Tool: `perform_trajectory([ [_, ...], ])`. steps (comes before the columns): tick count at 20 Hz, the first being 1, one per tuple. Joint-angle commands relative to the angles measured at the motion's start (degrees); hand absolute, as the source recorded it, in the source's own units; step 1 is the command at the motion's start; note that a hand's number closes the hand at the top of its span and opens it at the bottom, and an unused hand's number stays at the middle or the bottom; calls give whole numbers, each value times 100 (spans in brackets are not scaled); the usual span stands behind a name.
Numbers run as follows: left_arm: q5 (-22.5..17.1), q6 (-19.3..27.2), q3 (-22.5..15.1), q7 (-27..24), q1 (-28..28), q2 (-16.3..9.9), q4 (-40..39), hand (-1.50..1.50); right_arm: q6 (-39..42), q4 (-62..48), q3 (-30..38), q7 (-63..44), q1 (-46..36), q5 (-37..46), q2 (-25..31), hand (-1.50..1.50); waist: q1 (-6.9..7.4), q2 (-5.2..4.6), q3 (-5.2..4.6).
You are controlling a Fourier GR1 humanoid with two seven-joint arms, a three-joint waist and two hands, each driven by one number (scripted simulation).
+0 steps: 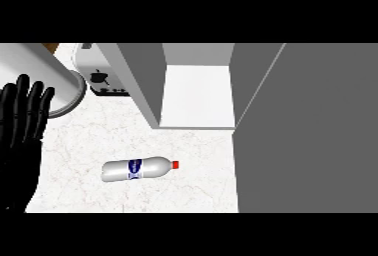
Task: Pick up the bottled water, place it into the cabinet and close the cabinet
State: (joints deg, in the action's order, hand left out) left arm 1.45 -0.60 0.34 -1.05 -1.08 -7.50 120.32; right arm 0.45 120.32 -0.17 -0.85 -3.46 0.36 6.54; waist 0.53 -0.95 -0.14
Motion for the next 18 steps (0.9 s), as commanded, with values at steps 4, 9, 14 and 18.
perform_trajectory([
  [4, 3045, -144, -984, -336, 230, -1211, -508, -150, 107, 74, -146, 46, -9, -165, -81, -150, -306, 83, 131],
  [9, 4698, 148, -1297, 249, 506, -1600, -1038, -150, 306, -232, -413, -412, 395, -507, -185, -150, -268, -16, 144],
  [14, 6365, 710, -2126, 883, 740, -1237, -1675, -150, 416, -71, -647, -649, 670, -760, -272, -150, -450, 76, 61],
  [18, 7622, 1242, -2798, 1467, 869, -702, -2342, -150, 465, 190, -749, -811, 938, -907, -275, -150, -544, 134, 25],
])
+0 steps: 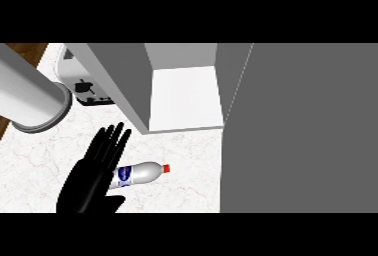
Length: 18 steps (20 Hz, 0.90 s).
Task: Pick up the bottled water, place it into the cabinet and close the cabinet
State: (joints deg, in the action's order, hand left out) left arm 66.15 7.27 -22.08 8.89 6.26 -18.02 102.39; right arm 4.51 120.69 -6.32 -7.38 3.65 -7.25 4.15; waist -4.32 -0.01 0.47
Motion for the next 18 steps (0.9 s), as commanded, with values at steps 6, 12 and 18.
perform_trajectory([
  [6, 3089, 1164, -1395, 1780, 272, 1441, -1757, -150, 103, 725, -174, -478, 627, -302, 91, -150, 7, 85, -55],
  [12, 4263, 2050, -2124, 3443, -23, 1788, -3207, -150, 119, 1635, -279, -777, 1477, -493, 173, -150, 35, 57, -68],
  [18, 4758, 2142, -2946, 5221, -900, 1792, -4141, -150, 179, 2268, -407, -607, 2221, -424, 127, -150, 133, 17, -65],
])
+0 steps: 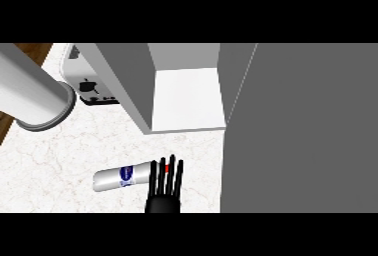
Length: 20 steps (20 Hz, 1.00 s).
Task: Pick up the bottled water, place it into the cabinet and close the cabinet
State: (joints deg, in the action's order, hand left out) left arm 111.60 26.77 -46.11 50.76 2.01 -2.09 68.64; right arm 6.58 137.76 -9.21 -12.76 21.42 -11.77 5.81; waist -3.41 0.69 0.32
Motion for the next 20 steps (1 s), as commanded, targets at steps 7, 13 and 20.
perform_trajectory([
  [7, -32, 369, -314, 1310, -782, 200, -1202, -150, 438, 1300, -26, 367, 1761, -158, 292, -150, 88, -41, -40],
  [13, 105, 935, 125, 1150, -756, 144, -1445, -150, 580, 1194, -177, 1004, 2301, 59, 211, -150, 183, -47, -39],
  [20, -114, 1085, 474, 633, -556, -501, -665, -150, 1029, 1215, -101, 1873, 3295, 37, 312, -150, 201, -31, -34],
])
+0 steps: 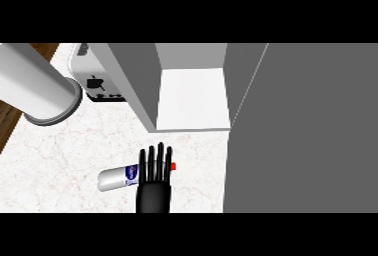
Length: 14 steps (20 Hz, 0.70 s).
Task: Pick up the bottled water, place it into the cabinet and close the cabinet
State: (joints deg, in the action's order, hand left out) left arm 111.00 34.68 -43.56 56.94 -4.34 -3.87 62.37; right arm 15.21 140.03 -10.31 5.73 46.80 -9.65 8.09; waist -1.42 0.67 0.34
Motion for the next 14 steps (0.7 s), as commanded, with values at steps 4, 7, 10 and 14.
perform_trajectory([
  [4, -188, 704, 417, -194, 179, -867, 185, -150, 214, 994, 46, 156, 876, -122, 128, -150, 17, -33, -38],
  [7, -659, 688, 486, -481, 381, -1003, 539, -150, 190, 927, -125, 133, 893, -79, 31, -150, 48, -44, -37],
  [10, -1484, 762, 506, -935, 488, -1177, 787, -150, 342, 924, 133, 338, 958, -257, 179, -150, 44, -48, -35],
  [14, -2776, 1062, 676, -1686, 190, -1474, 635, -150, 241, 834, -62, 352, 1013, -66, 41, -150, 19, -64, -39],
])
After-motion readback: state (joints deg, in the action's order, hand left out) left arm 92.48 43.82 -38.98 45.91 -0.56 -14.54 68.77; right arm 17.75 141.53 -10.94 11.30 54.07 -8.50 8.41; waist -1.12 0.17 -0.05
